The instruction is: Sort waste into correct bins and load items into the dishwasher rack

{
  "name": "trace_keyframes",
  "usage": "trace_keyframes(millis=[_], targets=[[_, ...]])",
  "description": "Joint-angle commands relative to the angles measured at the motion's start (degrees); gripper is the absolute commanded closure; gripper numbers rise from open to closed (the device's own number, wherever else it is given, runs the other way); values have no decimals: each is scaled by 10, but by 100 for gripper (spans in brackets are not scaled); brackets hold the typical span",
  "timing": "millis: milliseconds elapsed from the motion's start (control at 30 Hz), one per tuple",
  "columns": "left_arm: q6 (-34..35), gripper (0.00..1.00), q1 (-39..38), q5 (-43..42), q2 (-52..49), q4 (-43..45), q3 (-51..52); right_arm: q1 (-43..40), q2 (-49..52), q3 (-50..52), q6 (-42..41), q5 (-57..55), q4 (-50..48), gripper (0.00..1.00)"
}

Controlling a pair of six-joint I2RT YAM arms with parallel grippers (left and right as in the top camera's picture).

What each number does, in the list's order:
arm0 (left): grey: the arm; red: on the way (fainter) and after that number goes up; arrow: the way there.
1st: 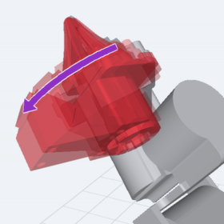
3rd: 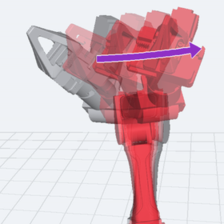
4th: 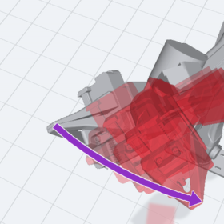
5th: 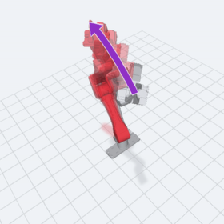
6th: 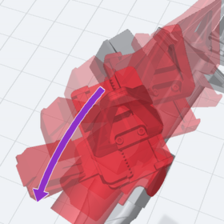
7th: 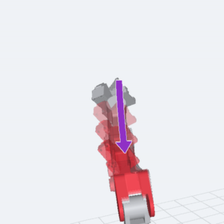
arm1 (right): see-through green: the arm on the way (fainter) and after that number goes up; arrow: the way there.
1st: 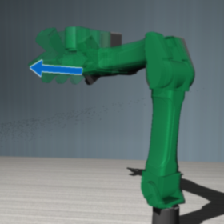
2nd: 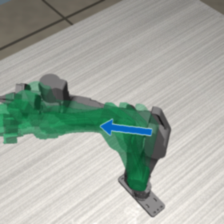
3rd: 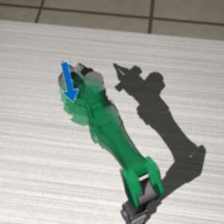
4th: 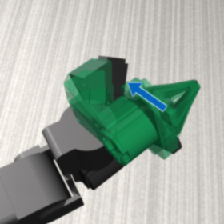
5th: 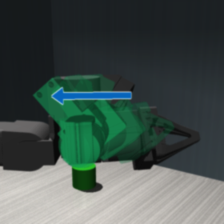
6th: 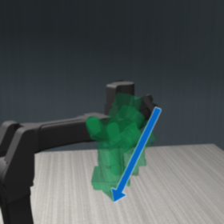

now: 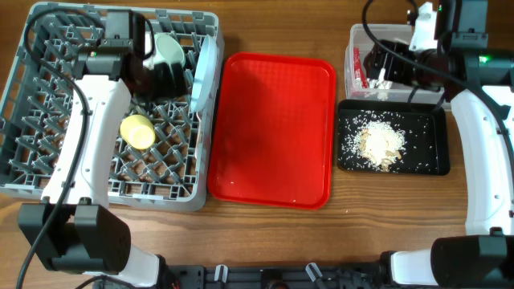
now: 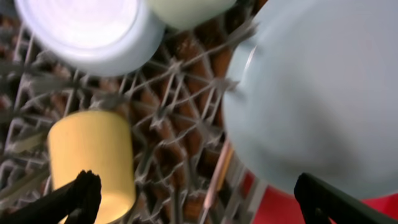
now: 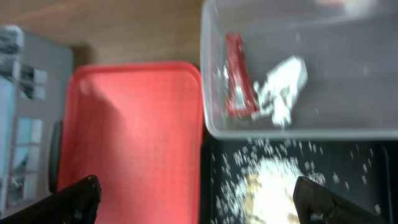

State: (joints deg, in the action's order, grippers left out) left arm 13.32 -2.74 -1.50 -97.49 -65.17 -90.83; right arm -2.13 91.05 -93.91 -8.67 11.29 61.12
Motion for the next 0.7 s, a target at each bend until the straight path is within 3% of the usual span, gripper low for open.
trace_keyframes(millis=[0, 167, 300, 667], targets=[[13, 0, 0, 29, 6, -42, -2, -1, -6, -5, 10, -25, 21, 0], [10, 0, -2, 10, 23, -56, 17, -1, -25, 22, 10, -28, 38, 0], [6, 0, -2, -16, 75, -16, 75, -1, -68, 78, 12, -28, 15, 0], [-14, 0, -2, -62, 359, 156, 330, -1, -315, 307, 27, -30, -104, 0]])
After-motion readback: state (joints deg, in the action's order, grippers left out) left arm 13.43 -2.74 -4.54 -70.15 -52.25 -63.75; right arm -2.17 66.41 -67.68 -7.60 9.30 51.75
